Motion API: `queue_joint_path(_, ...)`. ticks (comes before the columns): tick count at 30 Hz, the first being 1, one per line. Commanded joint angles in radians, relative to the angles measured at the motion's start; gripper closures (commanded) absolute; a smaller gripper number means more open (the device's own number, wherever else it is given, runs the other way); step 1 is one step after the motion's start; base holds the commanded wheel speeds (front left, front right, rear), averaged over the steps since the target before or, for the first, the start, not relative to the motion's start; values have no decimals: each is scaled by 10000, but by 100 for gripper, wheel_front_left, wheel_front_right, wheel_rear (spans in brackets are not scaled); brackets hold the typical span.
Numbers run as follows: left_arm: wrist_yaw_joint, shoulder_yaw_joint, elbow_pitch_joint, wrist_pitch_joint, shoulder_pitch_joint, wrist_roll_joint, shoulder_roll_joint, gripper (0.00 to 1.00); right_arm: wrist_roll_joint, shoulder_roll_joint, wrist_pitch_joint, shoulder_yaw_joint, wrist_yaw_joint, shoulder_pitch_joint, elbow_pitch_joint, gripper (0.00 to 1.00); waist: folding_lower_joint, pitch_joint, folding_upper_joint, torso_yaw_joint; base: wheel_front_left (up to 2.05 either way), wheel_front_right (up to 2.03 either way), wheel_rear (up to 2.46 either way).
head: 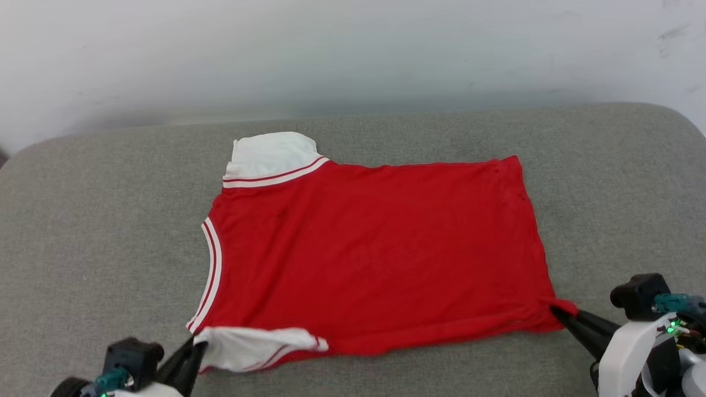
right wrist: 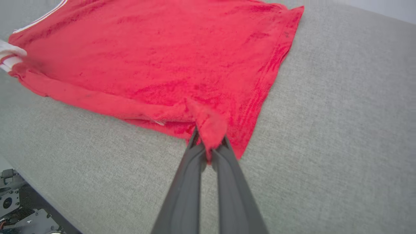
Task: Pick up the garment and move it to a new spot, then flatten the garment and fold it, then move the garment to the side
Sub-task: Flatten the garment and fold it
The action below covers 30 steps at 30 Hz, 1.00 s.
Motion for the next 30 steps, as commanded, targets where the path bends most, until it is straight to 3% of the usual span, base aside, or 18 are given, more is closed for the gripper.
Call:
queue_joint_path(1,-68,79,50,33,-315,113,37,100,-67,94,76,-119,-7,-135,-83,100,1,158,-1,-4,0,0,0)
queue_joint_path(8,-725,340,479,556,-2077,654,168,100,-492,402,586,-788,-7,-749,-496,100,1,910,-1,-140,0,0,0)
queue_joint_path(16,-1611,412,1462,1212,-3940,1066,-155,100,-647,611,967,-971,-7,-1799,-298,100,1,1930,-1,-310,0,0,0)
queue_joint_path(30,-3073,-20,4694,1627,-5303,1094,-1121,100,-479,1057,1373,36,-7,-3450,1562,100,1,3032,-1,-465,0,0,0)
